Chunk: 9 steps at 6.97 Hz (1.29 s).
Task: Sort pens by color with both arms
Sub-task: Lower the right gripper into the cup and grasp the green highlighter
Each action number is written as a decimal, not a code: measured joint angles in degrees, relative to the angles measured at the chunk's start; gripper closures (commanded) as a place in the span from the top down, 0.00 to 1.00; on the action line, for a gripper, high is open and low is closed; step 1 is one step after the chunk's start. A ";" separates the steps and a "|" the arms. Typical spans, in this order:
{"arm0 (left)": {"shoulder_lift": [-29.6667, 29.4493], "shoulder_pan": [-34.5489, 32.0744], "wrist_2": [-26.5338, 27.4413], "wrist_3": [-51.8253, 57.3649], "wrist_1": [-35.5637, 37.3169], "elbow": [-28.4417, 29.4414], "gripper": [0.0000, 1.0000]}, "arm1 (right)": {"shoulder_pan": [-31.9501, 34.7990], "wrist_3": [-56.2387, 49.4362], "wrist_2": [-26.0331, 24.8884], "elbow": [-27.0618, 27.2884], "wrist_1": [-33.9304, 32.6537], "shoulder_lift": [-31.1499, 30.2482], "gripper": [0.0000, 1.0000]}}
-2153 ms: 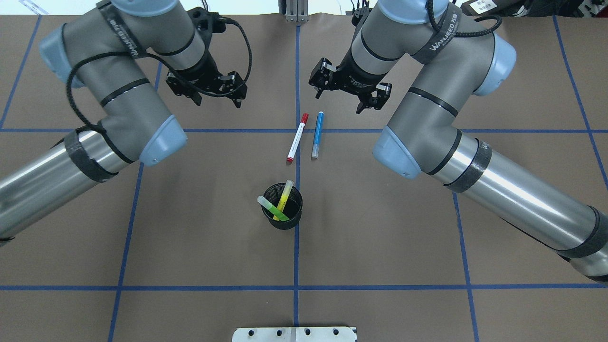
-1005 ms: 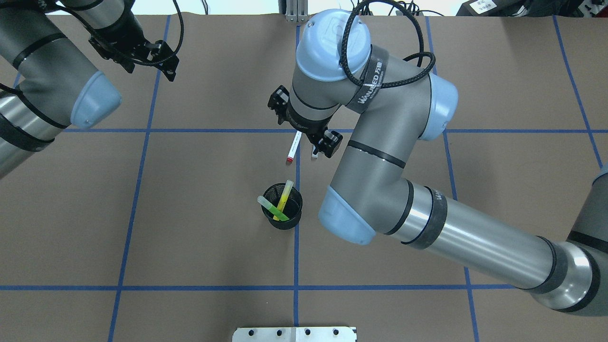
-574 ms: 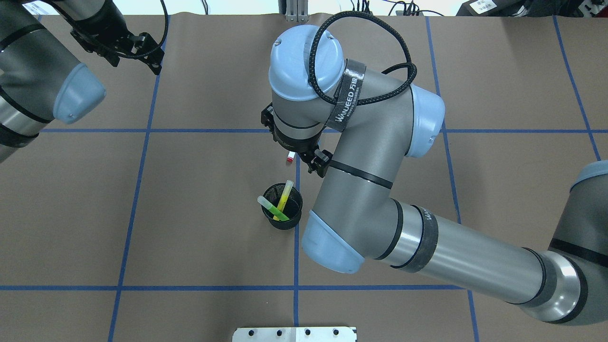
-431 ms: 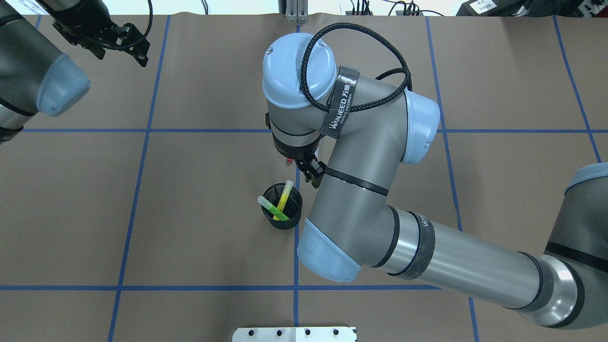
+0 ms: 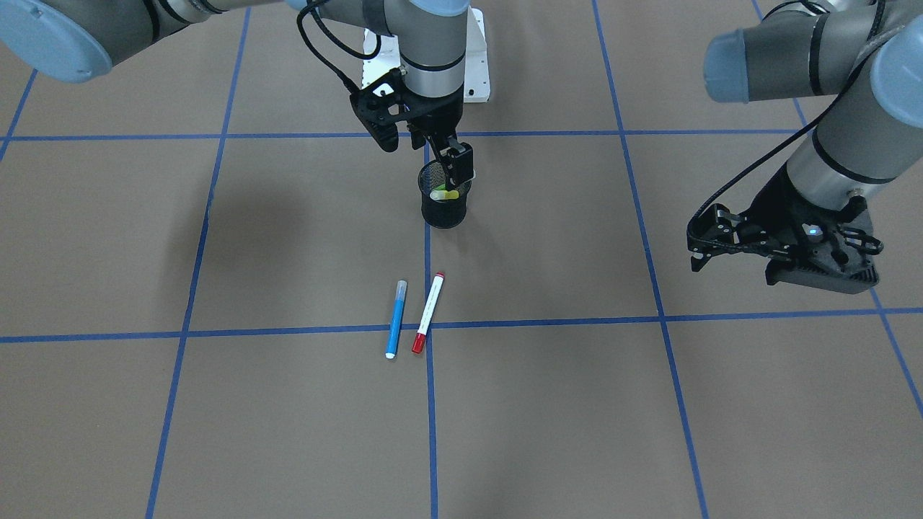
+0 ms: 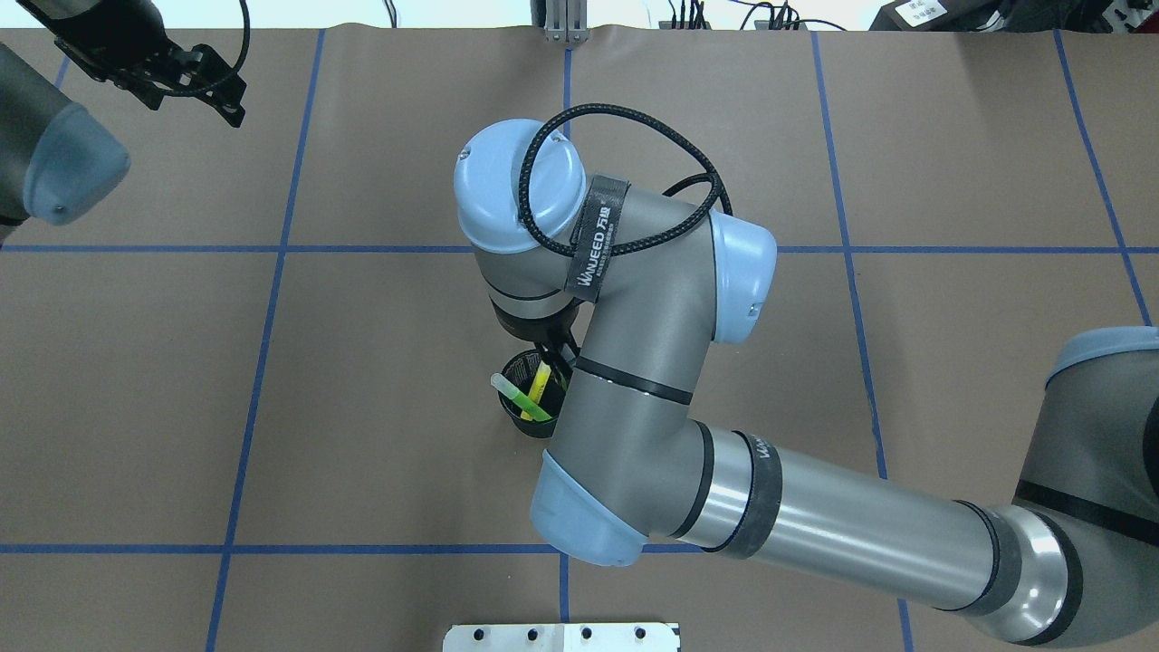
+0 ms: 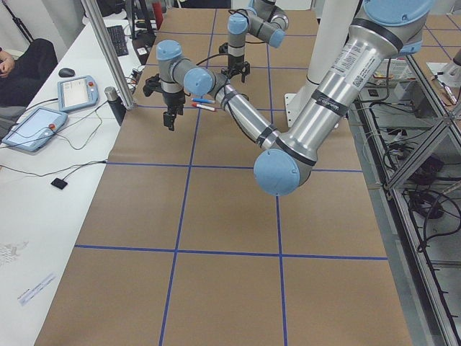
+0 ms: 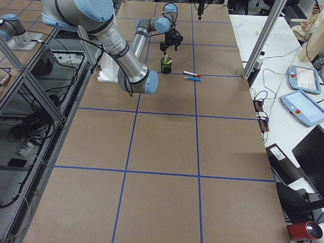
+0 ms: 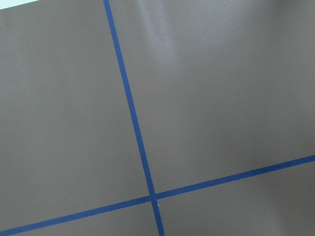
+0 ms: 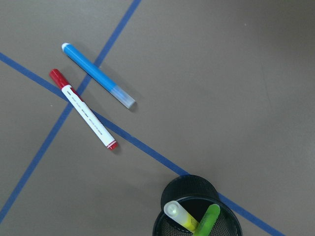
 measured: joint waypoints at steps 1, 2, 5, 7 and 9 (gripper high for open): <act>0.75 -0.47 0.01 0.11 0.01 -0.68 0.99 | -0.76 1.95 0.27 -1.88 2.25 0.21 0.98; 1.32 -1.06 0.03 0.14 0.01 -1.22 0.99 | -1.28 4.11 0.51 -3.95 5.20 0.38 0.97; 2.28 -1.88 0.15 0.16 0.01 -2.37 0.99 | -1.67 9.87 0.67 -6.30 10.46 0.55 0.92; 2.56 -1.94 0.34 0.20 0.01 -2.66 0.99 | -1.63 14.33 0.64 -6.38 10.87 0.24 0.85; 2.61 -1.96 0.61 0.22 0.01 -2.59 0.99 | -1.98 17.69 0.67 -6.46 12.66 -0.06 0.78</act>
